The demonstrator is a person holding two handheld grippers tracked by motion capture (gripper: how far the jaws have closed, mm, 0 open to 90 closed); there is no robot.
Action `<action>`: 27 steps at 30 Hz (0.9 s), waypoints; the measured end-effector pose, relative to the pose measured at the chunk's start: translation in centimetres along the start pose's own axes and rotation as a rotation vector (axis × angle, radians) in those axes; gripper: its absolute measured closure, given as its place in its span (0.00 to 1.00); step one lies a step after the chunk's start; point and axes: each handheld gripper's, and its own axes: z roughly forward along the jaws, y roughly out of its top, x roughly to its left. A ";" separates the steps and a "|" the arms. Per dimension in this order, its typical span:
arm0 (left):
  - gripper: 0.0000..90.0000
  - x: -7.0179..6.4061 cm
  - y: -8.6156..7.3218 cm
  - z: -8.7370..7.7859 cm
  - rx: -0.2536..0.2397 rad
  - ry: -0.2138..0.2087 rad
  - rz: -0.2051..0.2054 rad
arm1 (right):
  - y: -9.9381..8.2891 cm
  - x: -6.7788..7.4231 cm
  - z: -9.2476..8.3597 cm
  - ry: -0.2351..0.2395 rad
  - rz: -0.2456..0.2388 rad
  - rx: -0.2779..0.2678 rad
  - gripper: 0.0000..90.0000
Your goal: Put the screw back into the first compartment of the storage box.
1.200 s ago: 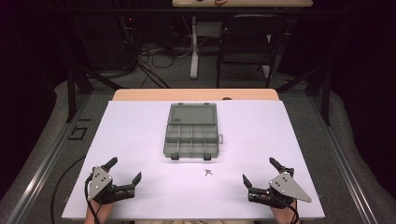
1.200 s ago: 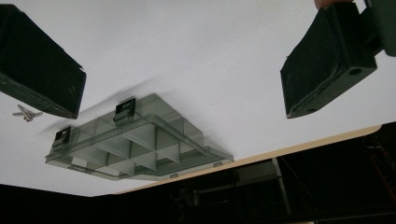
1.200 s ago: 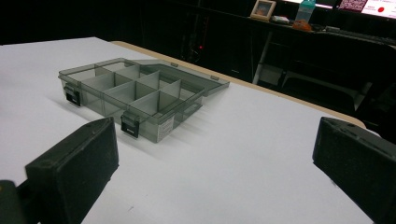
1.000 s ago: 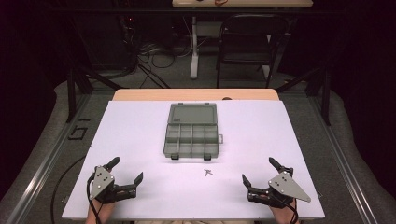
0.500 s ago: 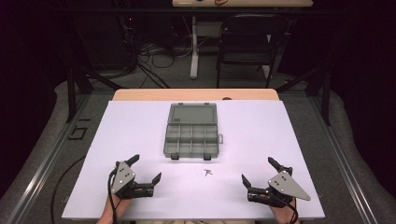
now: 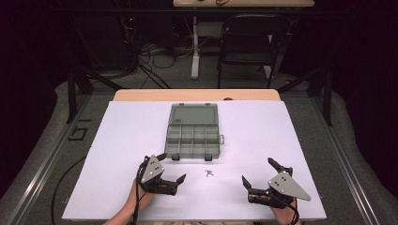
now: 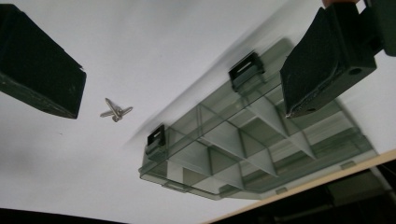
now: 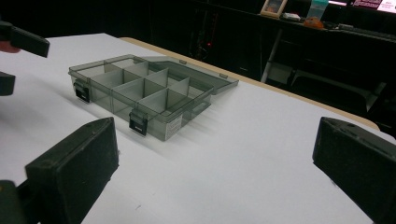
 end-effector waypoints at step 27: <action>0.56 -3.2 2.8 7.6 0.255 -0.193 0.033 | 0.1 0.1 -0.1 0.020 -0.018 0.032 0.00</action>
